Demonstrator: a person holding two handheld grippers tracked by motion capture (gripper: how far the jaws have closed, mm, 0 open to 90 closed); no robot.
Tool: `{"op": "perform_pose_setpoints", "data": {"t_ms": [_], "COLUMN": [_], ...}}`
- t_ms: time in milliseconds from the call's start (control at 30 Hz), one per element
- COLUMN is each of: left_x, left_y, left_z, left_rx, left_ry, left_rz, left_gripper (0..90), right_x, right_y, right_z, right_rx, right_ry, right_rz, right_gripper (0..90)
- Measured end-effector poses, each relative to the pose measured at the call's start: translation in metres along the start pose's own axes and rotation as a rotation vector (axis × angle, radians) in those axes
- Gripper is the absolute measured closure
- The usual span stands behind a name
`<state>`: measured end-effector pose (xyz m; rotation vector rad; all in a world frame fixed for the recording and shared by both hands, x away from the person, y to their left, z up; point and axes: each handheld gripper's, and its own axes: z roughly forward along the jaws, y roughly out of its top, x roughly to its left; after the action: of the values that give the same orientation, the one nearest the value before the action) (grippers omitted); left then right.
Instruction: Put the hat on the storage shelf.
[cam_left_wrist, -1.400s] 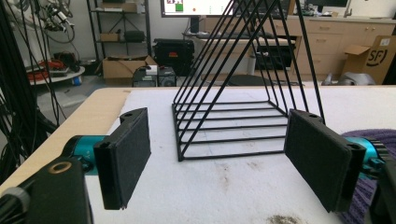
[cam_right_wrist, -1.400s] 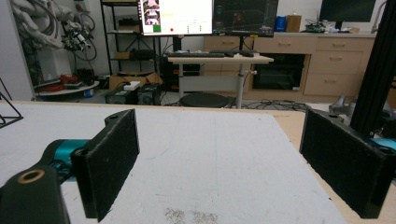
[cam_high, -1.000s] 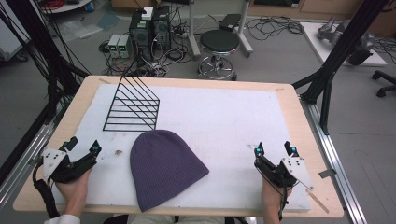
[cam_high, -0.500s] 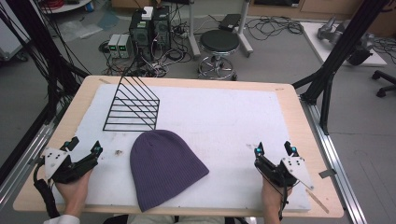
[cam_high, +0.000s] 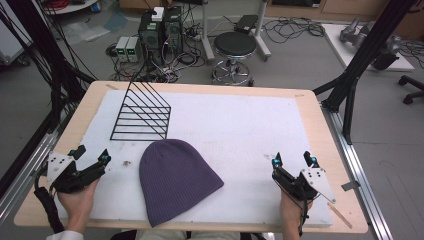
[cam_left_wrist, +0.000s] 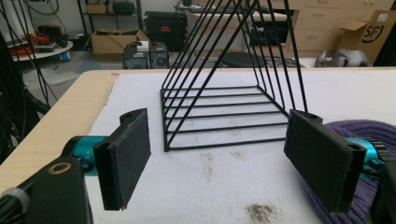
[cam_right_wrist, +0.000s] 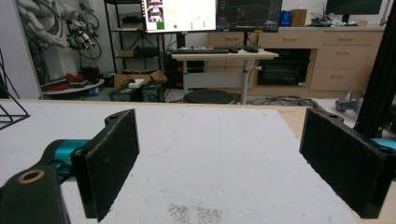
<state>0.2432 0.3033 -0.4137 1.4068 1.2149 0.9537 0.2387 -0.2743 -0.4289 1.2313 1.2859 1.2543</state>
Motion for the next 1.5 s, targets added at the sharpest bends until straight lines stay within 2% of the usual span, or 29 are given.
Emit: {"op": "perform_pose_setpoints", "data": {"t_ms": [100, 167, 200, 233, 300, 500, 533, 767, 800, 833, 1000, 1033, 1133, 1200, 1267, 1400, 1500], "left_x": [0.001, 0.002, 0.001, 0.001, 0.000, -0.006, -0.009, -0.018, -0.022, -0.026, -0.036, -0.042, -0.045, -0.050, -0.051, -0.054, -0.055], "left_y": [0.004, 0.008, 0.012, 0.012, 0.019, 0.025, 0.029, 0.044, 0.047, 0.049, 0.050, 0.049, 0.047, 0.044, 0.043, 0.040, 0.037], "left_z": [0.000, 0.001, 0.003, 0.003, 0.006, 0.010, 0.014, 0.024, 0.029, 0.033, 0.042, 0.048, 0.051, 0.056, 0.059, 0.065, 0.069], "left_rx": [0.003, 0.016, 0.038, 0.038, 0.070, 0.102, 0.119, 0.157, 0.184, 0.207, 0.251, 0.275, 0.290, 0.325, 0.336, 0.399, 0.446], "left_ry": [-0.010, -0.042, -0.077, -0.077, -0.129, -0.161, -0.168, -0.187, -0.202, -0.200, -0.202, -0.212, -0.218, -0.220, -0.221, -0.195, -0.184], "left_rz": [0.001, 0.006, 0.011, 0.011, 0.004, 0.009, 0.016, 0.041, 0.044, 0.057, 0.070, 0.071, 0.077, 0.086, 0.084, 0.094, 0.080], "left_gripper": [22.9, 21.8, 21.7, 21.7, 21.6, 21.4, 21.3, 20.8, 20.4, 20.3, 20.4, 20.4, 20.4, 20.4, 20.4, 20.4, 20.1], "right_x": [0.000, 0.000, 0.000, 0.000, 0.000, 0.001, 0.001, 0.002, 0.002, 0.002, 0.003, 0.003, 0.004, 0.004, 0.004, 0.004, 0.004], "right_y": [0.000, 0.000, 0.000, 0.000, 0.000, 0.000, 0.000, 0.000, 0.000, 0.000, 0.000, 0.000, 0.000, 0.000, -0.001, 0.000, 0.000], "right_z": [0.000, 0.000, -0.001, -0.001, -0.001, 0.001, 0.001, 0.002, 0.002, 0.002, 0.003, 0.003, 0.003, 0.003, 0.003, 0.003, 0.003], "right_rx": [-0.001, 0.001, 0.002, 0.002, 0.002, 0.000, 0.003, 0.004, 0.004, 0.003, 0.005, 0.007, 0.009, 0.010, 0.010, 0.011, 0.010], "right_ry": [0.001, 0.004, 0.000, 0.000, -0.001, -0.006, -0.004, 0.002, 0.002, 0.002, 0.008, 0.009, 0.014, 0.014, 0.014, 0.014, 0.015], "right_rz": [-0.005, -0.005, -0.001, -0.001, 0.000, -0.002, -0.004, -0.011, -0.009, -0.007, -0.011, -0.014, -0.013, -0.014, -0.013, -0.014, -0.016], "right_gripper": [11.0, 11.0, 11.0, 11.0, 11.0, 11.0, 11.1, 11.0, 11.1, 11.0, 11.1, 11.1, 11.0, 11.0, 11.1, 11.1, 11.0]}}
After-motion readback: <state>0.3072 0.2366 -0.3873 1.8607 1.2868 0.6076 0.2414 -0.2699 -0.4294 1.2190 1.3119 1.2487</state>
